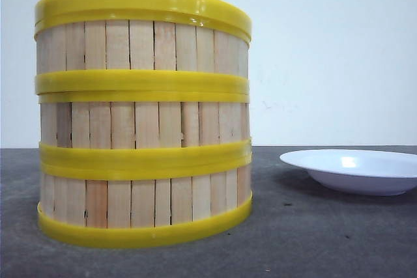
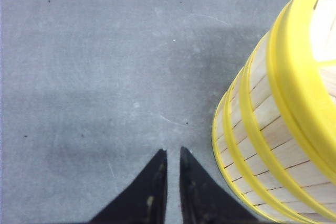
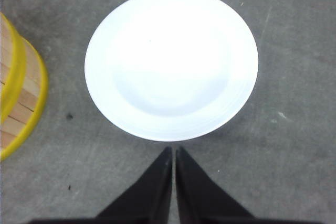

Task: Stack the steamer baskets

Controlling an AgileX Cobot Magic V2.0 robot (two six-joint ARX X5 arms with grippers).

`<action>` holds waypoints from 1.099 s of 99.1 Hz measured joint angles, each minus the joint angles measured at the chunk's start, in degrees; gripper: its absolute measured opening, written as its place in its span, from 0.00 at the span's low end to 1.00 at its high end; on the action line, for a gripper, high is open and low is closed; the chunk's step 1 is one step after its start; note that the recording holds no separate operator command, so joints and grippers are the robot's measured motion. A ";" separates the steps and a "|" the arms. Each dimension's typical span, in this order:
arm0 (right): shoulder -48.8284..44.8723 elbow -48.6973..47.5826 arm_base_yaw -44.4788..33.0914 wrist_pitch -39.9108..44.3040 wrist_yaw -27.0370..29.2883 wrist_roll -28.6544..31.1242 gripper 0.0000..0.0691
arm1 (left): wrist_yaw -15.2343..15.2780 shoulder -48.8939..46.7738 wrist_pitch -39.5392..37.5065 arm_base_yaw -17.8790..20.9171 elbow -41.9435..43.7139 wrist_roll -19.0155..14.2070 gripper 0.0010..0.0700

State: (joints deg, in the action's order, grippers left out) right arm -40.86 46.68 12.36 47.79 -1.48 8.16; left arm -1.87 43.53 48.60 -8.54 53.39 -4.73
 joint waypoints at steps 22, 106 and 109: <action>0.00 0.00 0.00 -2.73 0.00 0.00 0.01 | 1.01 -3.15 -2.75 1.33 -2.99 4.22 0.01; 0.00 0.00 0.00 -6.93 0.00 0.00 0.01 | 1.55 -43.30 -37.05 4.33 -51.10 0.63 0.01; 0.00 0.00 0.00 -7.32 0.00 0.00 0.01 | 1.53 -43.32 -37.07 4.33 -51.10 0.66 0.01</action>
State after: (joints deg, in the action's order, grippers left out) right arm -40.86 46.68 12.36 40.47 -1.48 8.16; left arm -0.34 0.21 11.53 -4.21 2.28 -4.08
